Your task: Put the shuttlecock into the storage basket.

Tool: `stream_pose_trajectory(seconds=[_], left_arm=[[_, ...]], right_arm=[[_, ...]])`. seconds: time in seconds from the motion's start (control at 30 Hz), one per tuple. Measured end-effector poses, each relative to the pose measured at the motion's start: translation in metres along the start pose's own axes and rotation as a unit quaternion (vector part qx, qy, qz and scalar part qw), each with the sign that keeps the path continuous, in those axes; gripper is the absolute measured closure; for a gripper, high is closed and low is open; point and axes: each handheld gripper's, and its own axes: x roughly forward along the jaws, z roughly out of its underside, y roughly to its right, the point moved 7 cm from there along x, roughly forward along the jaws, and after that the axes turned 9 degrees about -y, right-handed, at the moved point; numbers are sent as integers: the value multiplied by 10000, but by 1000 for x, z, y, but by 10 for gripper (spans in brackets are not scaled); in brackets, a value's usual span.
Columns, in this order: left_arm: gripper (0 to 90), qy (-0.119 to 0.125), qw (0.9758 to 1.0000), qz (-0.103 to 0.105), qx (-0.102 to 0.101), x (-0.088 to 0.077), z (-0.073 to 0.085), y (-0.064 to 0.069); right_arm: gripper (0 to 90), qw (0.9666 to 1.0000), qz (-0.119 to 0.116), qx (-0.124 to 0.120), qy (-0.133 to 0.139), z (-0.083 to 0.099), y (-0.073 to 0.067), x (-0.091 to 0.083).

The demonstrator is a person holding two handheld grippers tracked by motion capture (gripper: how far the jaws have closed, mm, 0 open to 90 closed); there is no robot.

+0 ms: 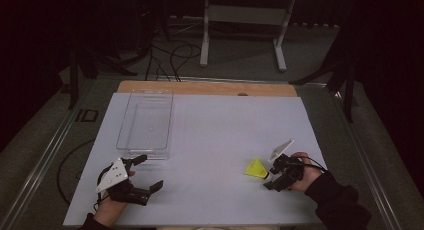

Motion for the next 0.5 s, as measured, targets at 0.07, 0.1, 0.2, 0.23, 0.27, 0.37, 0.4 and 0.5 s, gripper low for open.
stream_pose_trajectory(seconds=[0.07,0.1,0.2,0.23,0.27,0.37,0.4,0.5], left_arm=[[0,-1,10000,0,3,0,0,0],[0,0,10000,2,5,0,0,0],[0,-6,10000,7,9,0,0,0],[0,-12,10000,5,12,0,0,0],[0,-12,10000,5,12,0,0,0],[0,-9,10000,10,8,0,0,0],[0,-9,10000,11,7,0,0,0],[0,-23,10000,15,15,0,0,0]], right_arm=[[390,10000,28,11,-60,0,1,1],[406,10000,6,22,-78,0,1,2],[432,9999,39,37,-138,-1,3,3],[442,9998,75,30,-156,-2,4,3],[442,9998,75,30,-156,-2,4,3],[461,9997,115,34,-230,-4,5,5],[474,9995,155,28,-259,-5,6,6],[508,9992,229,52,-319,-6,7,7]])
